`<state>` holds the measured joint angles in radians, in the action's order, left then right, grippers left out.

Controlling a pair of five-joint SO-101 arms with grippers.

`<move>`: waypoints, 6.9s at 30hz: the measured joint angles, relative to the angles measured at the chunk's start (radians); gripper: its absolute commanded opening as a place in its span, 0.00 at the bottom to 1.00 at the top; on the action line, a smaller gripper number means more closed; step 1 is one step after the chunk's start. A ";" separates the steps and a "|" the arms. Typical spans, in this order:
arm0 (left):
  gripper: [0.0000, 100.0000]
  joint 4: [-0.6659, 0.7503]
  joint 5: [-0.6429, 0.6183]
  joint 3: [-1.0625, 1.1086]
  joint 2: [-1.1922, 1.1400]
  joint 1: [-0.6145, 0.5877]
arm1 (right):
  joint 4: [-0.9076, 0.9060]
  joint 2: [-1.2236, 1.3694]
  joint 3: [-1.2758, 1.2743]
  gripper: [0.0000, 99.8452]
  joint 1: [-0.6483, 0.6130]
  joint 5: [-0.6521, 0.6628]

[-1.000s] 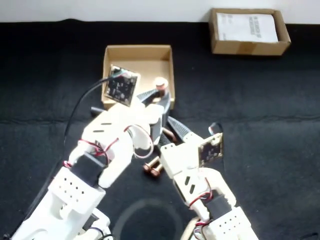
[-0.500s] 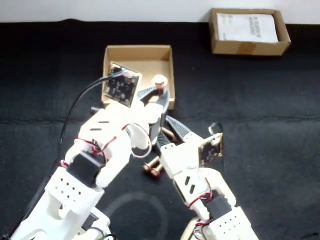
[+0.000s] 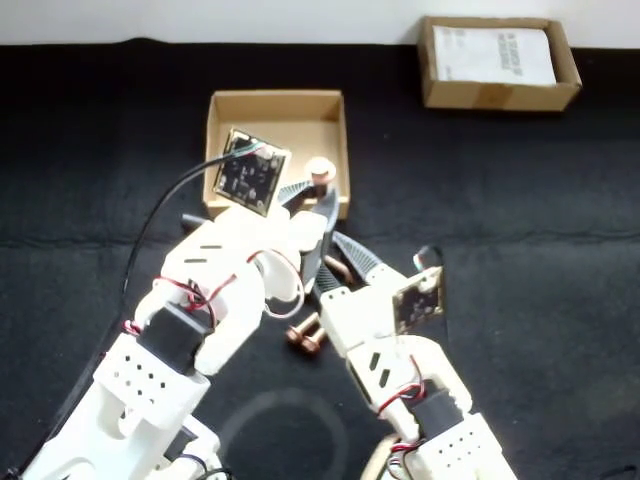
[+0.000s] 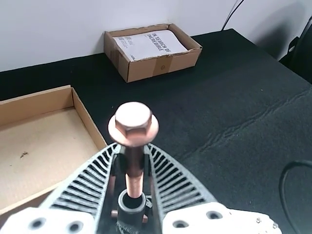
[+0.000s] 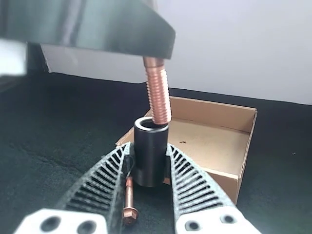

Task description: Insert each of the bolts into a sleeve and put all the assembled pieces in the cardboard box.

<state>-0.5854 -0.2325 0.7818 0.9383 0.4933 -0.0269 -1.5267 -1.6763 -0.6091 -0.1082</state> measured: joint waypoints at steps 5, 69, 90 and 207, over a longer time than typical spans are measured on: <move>0.01 -0.011 0.000 0.000 0.000 0.000 | 0.000 0.000 0.000 0.01 0.000 0.011; 0.01 -0.382 0.002 0.310 0.259 -0.641 | -0.583 0.126 0.503 0.01 0.167 0.015; 0.01 -0.281 0.000 0.895 0.852 -0.738 | -0.799 1.154 1.373 0.01 0.167 0.015; 0.01 -0.482 0.002 0.895 0.852 -0.810 | -1.300 0.497 0.961 0.01 0.379 -0.310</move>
<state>-1.0671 -0.2309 1.6763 1.7898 -0.3168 -1.3265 -1.0296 -0.7158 -0.2302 -0.4181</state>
